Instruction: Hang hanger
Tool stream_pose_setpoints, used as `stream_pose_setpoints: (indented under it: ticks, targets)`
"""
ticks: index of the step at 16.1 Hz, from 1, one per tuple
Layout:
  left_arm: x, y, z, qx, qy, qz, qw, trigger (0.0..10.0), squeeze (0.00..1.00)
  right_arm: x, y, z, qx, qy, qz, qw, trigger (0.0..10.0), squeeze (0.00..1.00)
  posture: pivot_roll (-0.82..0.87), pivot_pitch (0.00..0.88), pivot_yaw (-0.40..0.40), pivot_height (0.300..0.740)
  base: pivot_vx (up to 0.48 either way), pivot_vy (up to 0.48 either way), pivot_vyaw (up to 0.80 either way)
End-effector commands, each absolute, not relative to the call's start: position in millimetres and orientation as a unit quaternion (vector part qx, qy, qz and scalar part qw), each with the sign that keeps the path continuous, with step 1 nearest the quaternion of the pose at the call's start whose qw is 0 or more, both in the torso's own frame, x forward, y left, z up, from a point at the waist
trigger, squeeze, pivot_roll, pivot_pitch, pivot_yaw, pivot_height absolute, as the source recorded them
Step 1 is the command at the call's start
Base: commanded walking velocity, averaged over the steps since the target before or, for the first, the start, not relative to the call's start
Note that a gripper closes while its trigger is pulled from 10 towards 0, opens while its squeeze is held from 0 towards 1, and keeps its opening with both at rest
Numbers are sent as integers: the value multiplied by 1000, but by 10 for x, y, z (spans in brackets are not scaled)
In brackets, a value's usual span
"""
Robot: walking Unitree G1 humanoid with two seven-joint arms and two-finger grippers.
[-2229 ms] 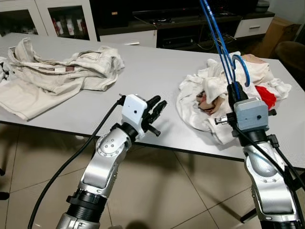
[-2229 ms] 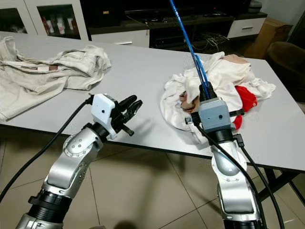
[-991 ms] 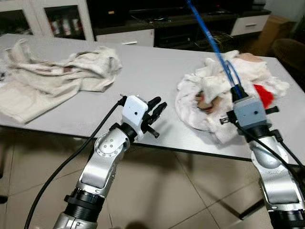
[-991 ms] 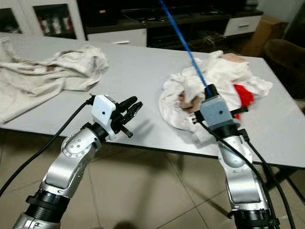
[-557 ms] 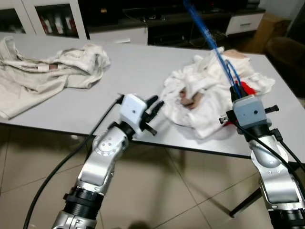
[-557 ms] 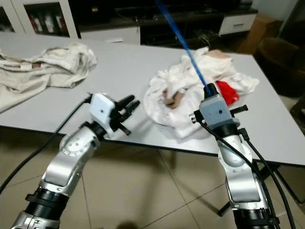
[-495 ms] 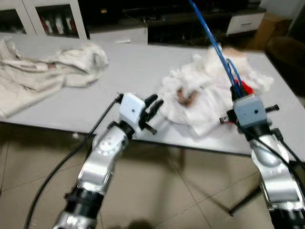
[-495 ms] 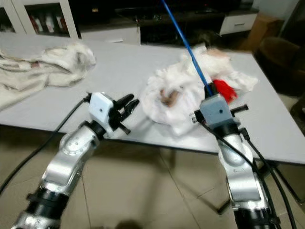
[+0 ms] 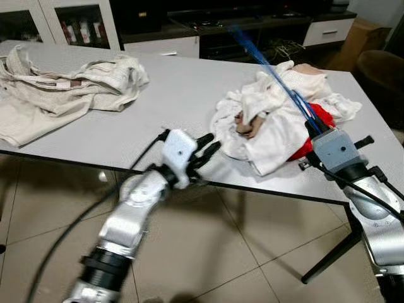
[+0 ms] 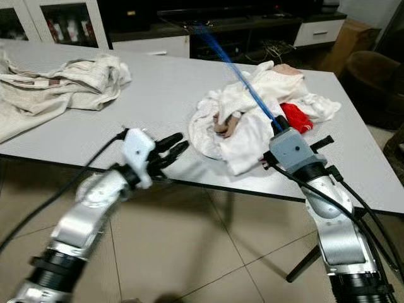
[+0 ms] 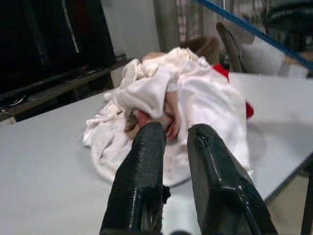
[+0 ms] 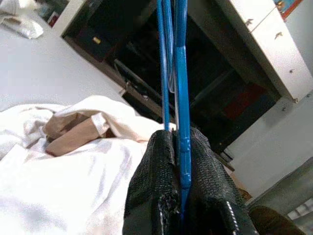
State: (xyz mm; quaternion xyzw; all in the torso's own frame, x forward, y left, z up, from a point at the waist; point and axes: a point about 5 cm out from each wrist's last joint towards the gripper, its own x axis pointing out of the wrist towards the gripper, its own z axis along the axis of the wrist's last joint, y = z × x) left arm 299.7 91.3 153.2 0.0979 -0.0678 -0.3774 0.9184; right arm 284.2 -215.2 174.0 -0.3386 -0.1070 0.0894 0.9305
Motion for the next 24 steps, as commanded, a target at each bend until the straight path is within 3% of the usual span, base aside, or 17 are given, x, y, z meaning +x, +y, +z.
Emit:
stream_pose_setpoints:
  ticks: [1,15,24]
  targets:
    - [3028,866,1576,111,-74,-392,910,10000,0,2866,-2166,1819,-340,-120,89,928,10000,0,23,0,-6,723,0,0,0]
    - [3098,868,1561,118,-66,-390,911,10000,0,2832,-2004,1716,-335,-116,120,927,10000,0,17,0,7,723,0,0,0]
    - [3107,858,1566,116,-69,-390,911,10000,0,2846,-1990,1720,-335,-118,120,927,10000,0,15,0,7,723,280,0,0]
